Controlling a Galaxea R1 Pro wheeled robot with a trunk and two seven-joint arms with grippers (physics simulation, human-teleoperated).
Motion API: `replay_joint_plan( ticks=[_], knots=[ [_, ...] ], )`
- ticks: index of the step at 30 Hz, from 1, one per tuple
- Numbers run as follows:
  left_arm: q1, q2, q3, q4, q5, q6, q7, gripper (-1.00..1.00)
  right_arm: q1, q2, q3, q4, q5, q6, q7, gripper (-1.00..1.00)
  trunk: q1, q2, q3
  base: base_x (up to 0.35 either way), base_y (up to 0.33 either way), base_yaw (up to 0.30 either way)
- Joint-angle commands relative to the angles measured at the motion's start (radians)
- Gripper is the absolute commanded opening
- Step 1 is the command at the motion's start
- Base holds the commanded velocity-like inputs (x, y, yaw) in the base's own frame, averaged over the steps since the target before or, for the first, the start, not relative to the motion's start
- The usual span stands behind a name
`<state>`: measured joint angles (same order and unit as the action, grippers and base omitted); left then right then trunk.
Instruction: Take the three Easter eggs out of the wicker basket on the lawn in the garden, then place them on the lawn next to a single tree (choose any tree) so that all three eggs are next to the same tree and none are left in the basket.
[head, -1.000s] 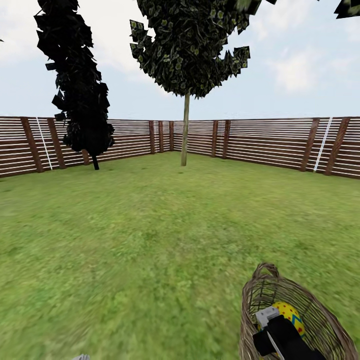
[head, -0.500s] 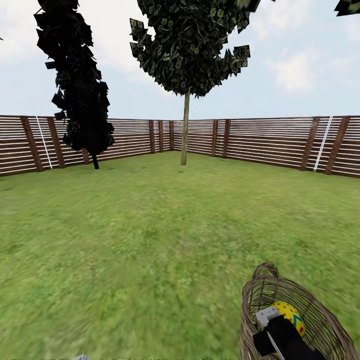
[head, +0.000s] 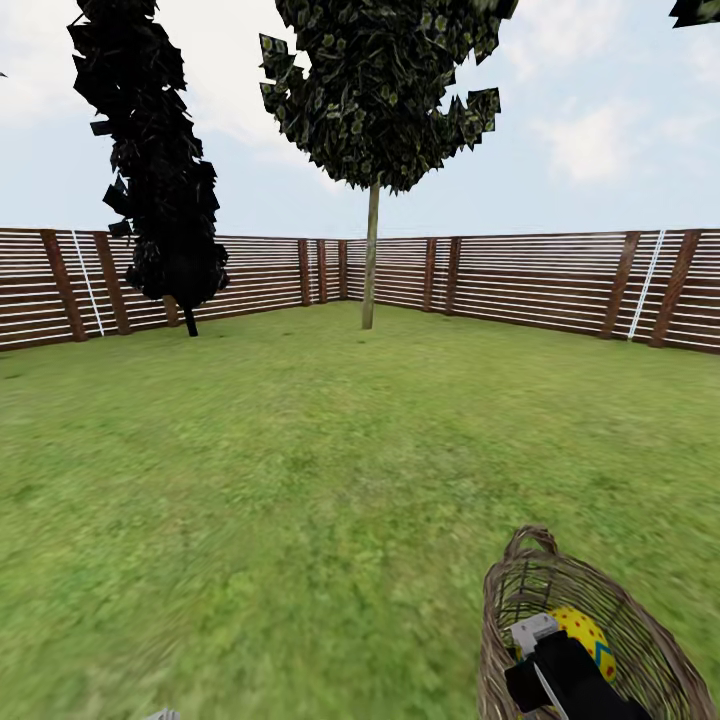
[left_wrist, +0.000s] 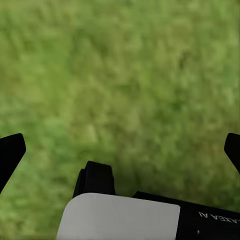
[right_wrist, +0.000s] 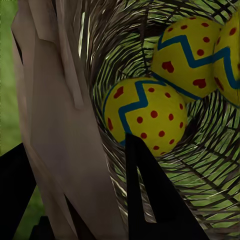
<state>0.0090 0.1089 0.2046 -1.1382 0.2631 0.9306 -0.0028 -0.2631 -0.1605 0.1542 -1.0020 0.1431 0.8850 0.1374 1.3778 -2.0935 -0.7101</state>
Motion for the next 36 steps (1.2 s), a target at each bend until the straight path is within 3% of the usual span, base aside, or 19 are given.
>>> replay_joint_plan(
  ticks=[1,22,36],
  knots=[
    [0.000,0.000,0.001,-0.002,0.002,0.004,0.000,1.00,-0.001,-0.001,0.002,-0.001,0.023,0.003,0.008,-1.00,0.000,0.000,-0.001,0.000,0.000,0.000],
    [0.000,-0.009,0.001,-0.002,0.002,0.005,0.000,1.00,-0.001,0.001,0.002,0.000,0.023,0.003,0.008,-1.00,0.080,-0.147,-0.067,0.000,0.000,0.000],
    [0.000,-0.015,0.001,-0.002,0.001,0.005,0.000,1.00,-0.001,0.001,0.004,0.000,0.023,0.003,0.008,-1.00,0.084,-0.154,-0.070,0.000,0.000,0.000]
  ],
)
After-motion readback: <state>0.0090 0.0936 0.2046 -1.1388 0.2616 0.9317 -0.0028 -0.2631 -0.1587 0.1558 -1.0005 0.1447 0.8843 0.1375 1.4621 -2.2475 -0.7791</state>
